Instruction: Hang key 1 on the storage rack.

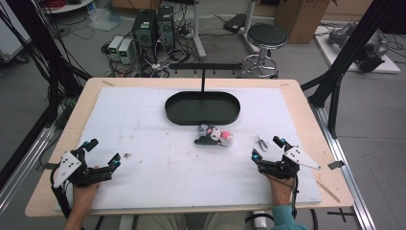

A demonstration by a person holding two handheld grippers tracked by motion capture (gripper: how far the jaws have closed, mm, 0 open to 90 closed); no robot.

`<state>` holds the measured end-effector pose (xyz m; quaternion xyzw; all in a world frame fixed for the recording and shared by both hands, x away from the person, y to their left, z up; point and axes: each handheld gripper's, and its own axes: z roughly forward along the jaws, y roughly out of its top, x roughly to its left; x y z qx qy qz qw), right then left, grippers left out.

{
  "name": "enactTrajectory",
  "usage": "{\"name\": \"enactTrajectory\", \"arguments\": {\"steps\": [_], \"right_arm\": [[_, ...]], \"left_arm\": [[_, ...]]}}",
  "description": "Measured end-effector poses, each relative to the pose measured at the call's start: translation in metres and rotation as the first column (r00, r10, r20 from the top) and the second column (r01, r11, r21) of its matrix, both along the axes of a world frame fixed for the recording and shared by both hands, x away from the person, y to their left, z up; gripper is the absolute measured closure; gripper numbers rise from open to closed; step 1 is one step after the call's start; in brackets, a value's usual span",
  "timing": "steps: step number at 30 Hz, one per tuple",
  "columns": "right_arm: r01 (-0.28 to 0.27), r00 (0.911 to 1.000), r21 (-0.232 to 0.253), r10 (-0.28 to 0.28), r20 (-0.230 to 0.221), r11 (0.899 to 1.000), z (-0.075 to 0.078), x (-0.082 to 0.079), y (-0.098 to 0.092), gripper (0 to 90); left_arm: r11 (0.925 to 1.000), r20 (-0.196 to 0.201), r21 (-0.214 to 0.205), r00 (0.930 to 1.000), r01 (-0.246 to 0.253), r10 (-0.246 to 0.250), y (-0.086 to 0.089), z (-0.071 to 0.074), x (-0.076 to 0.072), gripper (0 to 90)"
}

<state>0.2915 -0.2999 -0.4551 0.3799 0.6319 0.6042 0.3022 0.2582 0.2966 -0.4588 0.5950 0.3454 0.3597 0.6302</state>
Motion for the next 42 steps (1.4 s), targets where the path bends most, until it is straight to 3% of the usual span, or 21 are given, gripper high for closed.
{"name": "enactTrajectory", "arguments": {"steps": [13, 22, 29, 34, 39, 40, 41, 42], "right_arm": [[0.001, 0.9999, 0.001, -0.001, -0.01, 1.0, 0.0, 0.001, 0.0, 0.7], [-0.006, 0.9996, -0.034, 0.005, -0.026, 0.999, 0.002, 0.003, 0.002, 0.7], [-0.034, 0.9988, -0.087, 0.031, -0.037, 0.996, 0.029, 0.002, 0.0, 0.7], [-0.092, 0.9952, -0.145, 0.086, -0.047, 0.985, 0.059, 0.006, -0.003, 0.7], [-0.144, 0.9889, -0.192, 0.133, -0.066, 0.971, 0.076, 0.013, -0.002, 0.7], [-0.181, 0.9817, -0.215, 0.164, -0.097, 0.96, 0.083, 0.017, -0.001, 0.7], [-0.181, 0.9817, -0.215, 0.164, -0.097, 0.96, 0.083, 0.017, -0.001, 0.7], [-0.231, 0.9696, -0.237, 0.204, -0.136, 0.943, 0.09, 0.024, 0.001, 0.7]], "left_arm": [[1.0, -0.001, 0.0, 1.0, 0.001, -0.001, 0.0, 0.0, 0.0, 2.3], [1.0, -0.001, -0.001, 1.0, 0.001, -0.001, 0.0, 0.0, 0.0, 2.3], [1.0, -0.003, -0.002, 1.0, 0.0, 0.0, 0.0, 0.0, 0.001, 2.3], [1.0, -0.007, -0.002, 1.0, -0.001, 0.001, 0.0, 0.0, 0.001, 2.3], [1.0, -0.007, 0.0, 1.0, -0.001, 0.001, 0.0, 0.0, 0.001, 2.3], [1.0, -0.006, 0.001, 1.0, -0.002, 0.002, 0.0, 0.0, 0.001, 2.3], [1.0, -0.006, 0.001, 1.0, -0.001, 0.001, 0.0, 0.0, 0.001, 2.3], [1.0, -0.006, 0.0, 1.0, -0.001, 0.001, 0.0, 0.0, 0.001, 2.3]]}}
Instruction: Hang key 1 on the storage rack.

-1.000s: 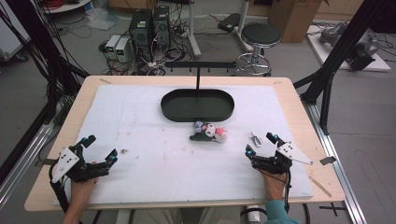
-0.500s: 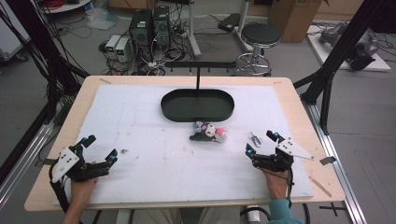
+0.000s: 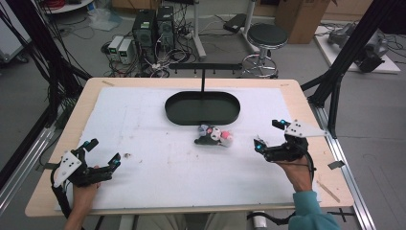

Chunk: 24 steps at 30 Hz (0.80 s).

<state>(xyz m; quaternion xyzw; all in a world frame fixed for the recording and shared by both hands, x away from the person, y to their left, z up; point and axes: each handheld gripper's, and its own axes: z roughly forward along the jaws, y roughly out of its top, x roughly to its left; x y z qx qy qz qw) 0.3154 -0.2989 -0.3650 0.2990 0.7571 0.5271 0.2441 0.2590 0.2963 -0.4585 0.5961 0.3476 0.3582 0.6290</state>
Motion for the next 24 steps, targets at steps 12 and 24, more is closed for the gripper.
{"name": "enactTrajectory", "arguments": {"steps": [12, 24], "right_arm": [[-0.184, 0.9752, -0.162, 0.159, -0.154, 0.969, 0.031, 0.033, 0.028, 0.7], [-0.329, 0.9337, -0.318, 0.256, -0.251, 0.889, 0.056, 0.06, 0.063, 0.7]], "left_arm": [[1.0, -0.002, 0.002, 1.0, 0.0, 0.0, 0.0, 0.0, 0.0, 2.3], [1.0, 0.001, 0.005, 1.0, 0.001, -0.001, 0.0, 0.0, 0.0, 2.3]]}}
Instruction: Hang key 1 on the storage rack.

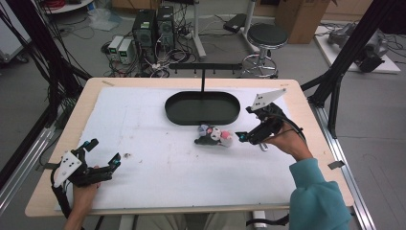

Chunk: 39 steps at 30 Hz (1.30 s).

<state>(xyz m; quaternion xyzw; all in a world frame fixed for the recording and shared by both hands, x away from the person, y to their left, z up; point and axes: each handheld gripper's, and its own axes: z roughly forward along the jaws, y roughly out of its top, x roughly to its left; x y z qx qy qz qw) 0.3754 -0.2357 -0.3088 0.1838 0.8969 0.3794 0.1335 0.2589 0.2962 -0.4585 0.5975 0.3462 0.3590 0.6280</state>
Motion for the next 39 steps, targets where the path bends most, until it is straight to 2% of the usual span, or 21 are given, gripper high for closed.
{"name": "enactTrajectory", "arguments": {"steps": [3, 7, 11, 14, 22, 24, 28, 34, 35, 36, 39], "right_arm": [[-0.04, 0.9988, -0.046, 0.039, -0.031, 0.998, 0.002, 0.006, 0.008, 0.8], [-0.087, 0.9941, -0.119, 0.079, -0.074, 0.989, 0.0, 0.013, 0.018, 0.8], [-0.122, 0.9904, -0.163, 0.109, -0.084, 0.979, -0.002, 0.02, 0.026, 0.8], [-0.129, 0.9886, -0.183, 0.112, -0.1, 0.975, -0.003, 0.026, 0.031, 0.8], [-0.147, 0.984, -0.283, 0.111, -0.139, 0.948, -0.016, 0.039, 0.041, 1.1], [-0.142, 0.982, -0.288, 0.099, -0.161, 0.947, -0.02, 0.042, 0.042, 1.1], [-0.153, 0.9797, -0.306, 0.104, -0.172, 0.94, -0.027, 0.048, 0.046, 1.1], [-0.151, 0.9758, -0.3, 0.093, -0.198, 0.942, -0.035, 0.053, 0.054, 1.1], [-0.156, 0.9744, -0.302, 0.097, -0.203, 0.94, -0.036, 0.054, 0.056, 1.1], [-0.165, 0.9738, -0.315, 0.104, -0.202, 0.935, -0.039, 0.054, 0.059, 1.1], [-0.168, 0.972, -0.32, 0.102, -0.212, 0.933, -0.041, 0.055, 0.061, 1.1]], "left_arm": [[1.0, 0.001, -0.001, 1.0, -0.001, 0.001, 0.0, 0.0, 0.0, 2.3], [1.0, 0.0, 0.003, 1.0, 0.0, 0.0, 0.0, 0.0, 0.0, 2.3], [1.0, 0.0, 0.004, 1.0, 0.0, 0.0, 0.0, 0.0, 0.0, 2.3], [1.0, 0.001, 0.003, 1.0, 0.0, 0.0, 0.0, 0.0, 0.0, 2.3], [1.0, 0.001, 0.002, 1.0, 0.0, 0.0, 0.0, 0.0, 0.0, 2.3], [1.0, 0.001, 0.004, 1.0, -0.001, 0.001, 0.0, 0.0, 0.0, 2.3], [1.0, 0.001, -0.001, 1.0, -0.001, 0.001, 0.0, 0.0, 0.0, 2.3], [1.0, 0.001, -0.001, 1.0, -0.001, 0.001, 0.0, 0.0, 0.0, 2.3], [1.0, 0.001, -0.001, 1.0, -0.001, 0.001, 0.0, 0.0, 0.0, 2.3], [1.0, 0.0, 0.003, 1.0, 0.0, 0.0, 0.0, 0.0, 0.0, 2.3], [1.0, 0.0, 0.003, 1.0, 0.0, 0.0, 0.0, 0.0, 0.0, 2.3]]}}
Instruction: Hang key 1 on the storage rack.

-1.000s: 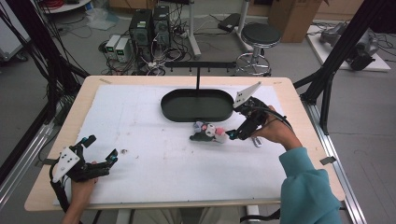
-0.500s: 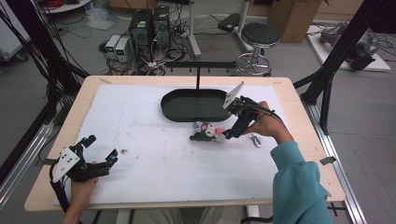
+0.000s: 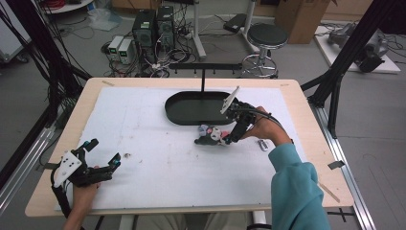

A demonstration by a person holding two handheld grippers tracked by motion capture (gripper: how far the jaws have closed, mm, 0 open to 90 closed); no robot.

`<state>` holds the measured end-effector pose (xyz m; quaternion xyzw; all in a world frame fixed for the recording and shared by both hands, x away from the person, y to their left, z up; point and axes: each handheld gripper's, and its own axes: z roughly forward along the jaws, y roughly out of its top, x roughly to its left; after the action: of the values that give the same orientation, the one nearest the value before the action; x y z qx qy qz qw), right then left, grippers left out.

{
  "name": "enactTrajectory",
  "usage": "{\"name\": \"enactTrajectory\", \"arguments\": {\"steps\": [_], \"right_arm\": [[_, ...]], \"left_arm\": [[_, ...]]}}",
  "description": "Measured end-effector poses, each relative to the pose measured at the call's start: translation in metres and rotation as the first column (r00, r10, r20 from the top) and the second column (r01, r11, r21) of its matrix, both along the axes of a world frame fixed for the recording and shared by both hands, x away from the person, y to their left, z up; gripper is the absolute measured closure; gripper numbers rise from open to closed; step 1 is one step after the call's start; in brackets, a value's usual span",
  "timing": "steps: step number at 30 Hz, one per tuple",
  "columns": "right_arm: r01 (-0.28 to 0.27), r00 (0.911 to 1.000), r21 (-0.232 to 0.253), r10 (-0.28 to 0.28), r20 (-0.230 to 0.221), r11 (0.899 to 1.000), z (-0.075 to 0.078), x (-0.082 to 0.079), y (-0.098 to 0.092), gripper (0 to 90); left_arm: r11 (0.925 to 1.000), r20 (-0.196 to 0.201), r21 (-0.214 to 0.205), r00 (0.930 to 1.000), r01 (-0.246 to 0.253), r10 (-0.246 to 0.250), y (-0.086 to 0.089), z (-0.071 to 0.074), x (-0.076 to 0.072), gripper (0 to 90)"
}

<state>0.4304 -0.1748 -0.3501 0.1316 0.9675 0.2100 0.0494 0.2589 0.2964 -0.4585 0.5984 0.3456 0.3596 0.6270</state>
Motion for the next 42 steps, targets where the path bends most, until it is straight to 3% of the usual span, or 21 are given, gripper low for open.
{"name": "enactTrajectory", "arguments": {"steps": [12, 17, 20, 28, 34, 37, 39, 42], "right_arm": [[-0.004, 0.9988, -0.112, -0.002, -0.05, 0.994, -0.026, 0.009, 0.013, 1.2], [-0.004, 0.9986, -0.136, -0.004, -0.052, 0.991, -0.032, 0.012, 0.016, 1.2], [-0.003, 0.9985, -0.142, -0.005, -0.055, 0.99, -0.034, 0.013, 0.017, 5.7], [-0.003, 0.9982, -0.145, -0.005, -0.059, 0.989, -0.042, 0.013, 0.017, 5.7], [0.0, 0.998, -0.175, -0.011, -0.062, 0.985, -0.051, 0.013, 0.019, 5.8], [0.002, 0.9976, -0.181, -0.015, -0.068, 0.983, -0.054, 0.014, 0.02, 8.2], [0.0, 0.9968, -0.182, -0.014, -0.078, 0.983, -0.054, 0.015, 0.02, 20.3], [0.003, 0.997, -0.182, -0.017, -0.075, 0.983, -0.055, 0.016, 0.021, 20.7]], "left_arm": [[1.0, 0.002, -0.002, 1.0, -0.001, 0.001, 0.0, 0.0, 0.0, 2.3], [1.0, 0.002, 0.001, 1.0, 0.0, 0.0, 0.0, 0.0, 0.0, 2.3], [1.0, 0.002, 0.0, 1.0, 0.0, 0.0, 0.0, 0.0, 0.0, 2.3], [1.0, 0.004, 0.0, 1.0, 0.001, -0.001, 0.0, 0.0, -0.001, 2.3], [1.0, 0.005, 0.0, 1.0, 0.001, -0.001, 0.0, 0.0, -0.001, 2.3], [1.0, 0.005, 0.0, 1.0, 0.001, -0.001, 0.0, 0.0, -0.001, 2.3], [1.0, 0.005, 0.001, 1.0, 0.0, 0.0, 0.0, 0.0, -0.001, 2.3], [1.0, 0.005, 0.001, 1.0, 0.001, -0.001, 0.0, 0.0, -0.001, 2.3]]}}
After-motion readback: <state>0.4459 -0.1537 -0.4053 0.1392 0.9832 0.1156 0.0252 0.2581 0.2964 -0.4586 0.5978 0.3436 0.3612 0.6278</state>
